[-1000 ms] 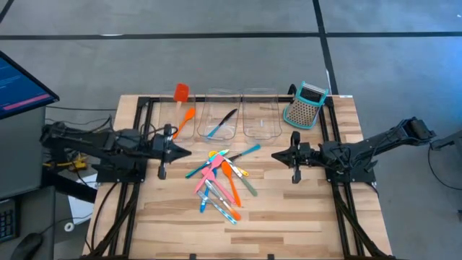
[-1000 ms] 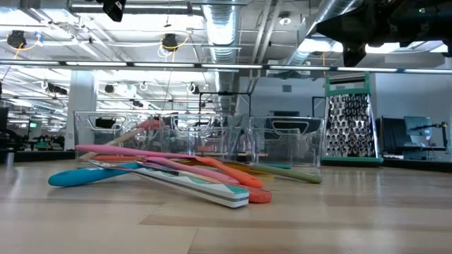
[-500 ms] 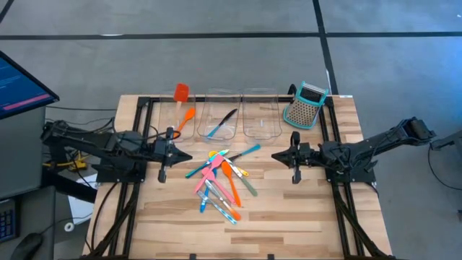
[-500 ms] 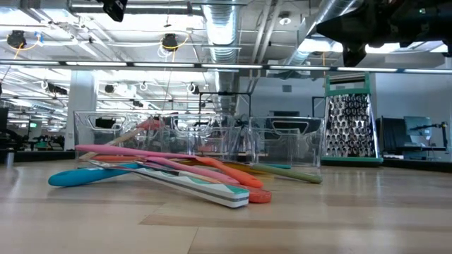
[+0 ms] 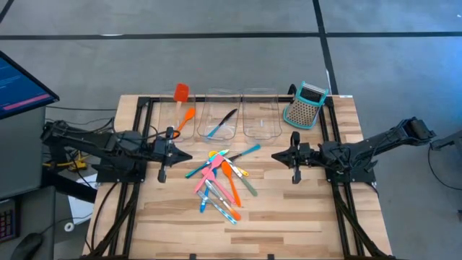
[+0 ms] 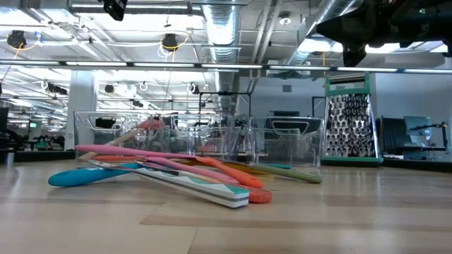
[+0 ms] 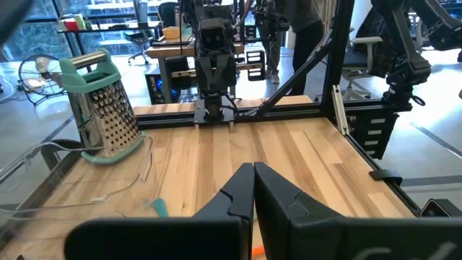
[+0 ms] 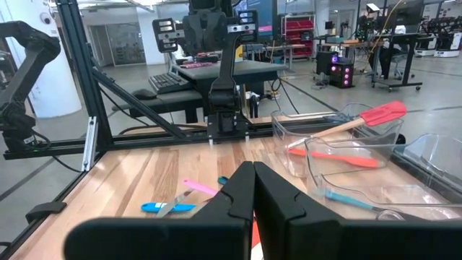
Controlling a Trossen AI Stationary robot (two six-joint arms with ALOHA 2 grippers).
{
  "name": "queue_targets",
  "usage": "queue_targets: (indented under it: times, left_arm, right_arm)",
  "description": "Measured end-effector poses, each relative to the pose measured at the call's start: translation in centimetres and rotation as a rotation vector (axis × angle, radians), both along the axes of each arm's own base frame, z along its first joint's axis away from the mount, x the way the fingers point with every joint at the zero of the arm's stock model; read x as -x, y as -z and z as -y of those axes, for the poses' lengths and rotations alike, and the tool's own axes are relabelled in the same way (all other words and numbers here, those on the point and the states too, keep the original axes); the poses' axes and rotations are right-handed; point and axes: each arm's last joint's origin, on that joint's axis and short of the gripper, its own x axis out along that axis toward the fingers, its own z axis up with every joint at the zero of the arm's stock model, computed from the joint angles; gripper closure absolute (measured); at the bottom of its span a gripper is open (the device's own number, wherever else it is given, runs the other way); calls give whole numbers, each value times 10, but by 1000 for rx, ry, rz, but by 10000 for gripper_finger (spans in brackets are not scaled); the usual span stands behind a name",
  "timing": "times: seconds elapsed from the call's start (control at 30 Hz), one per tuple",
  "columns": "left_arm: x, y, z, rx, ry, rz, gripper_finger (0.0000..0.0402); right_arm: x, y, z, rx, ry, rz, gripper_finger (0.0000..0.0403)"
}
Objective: Pick & Place Kitchen Items
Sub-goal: Put the top pink spatula into the left transparent bin
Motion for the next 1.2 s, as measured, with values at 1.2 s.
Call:
queue_targets:
  times: [1.2]
  left_arm:
    - [7,-4,1,-196,118,45,400]
  right_arm:
    - [-15,-43,-20,-56,205,-78,403]
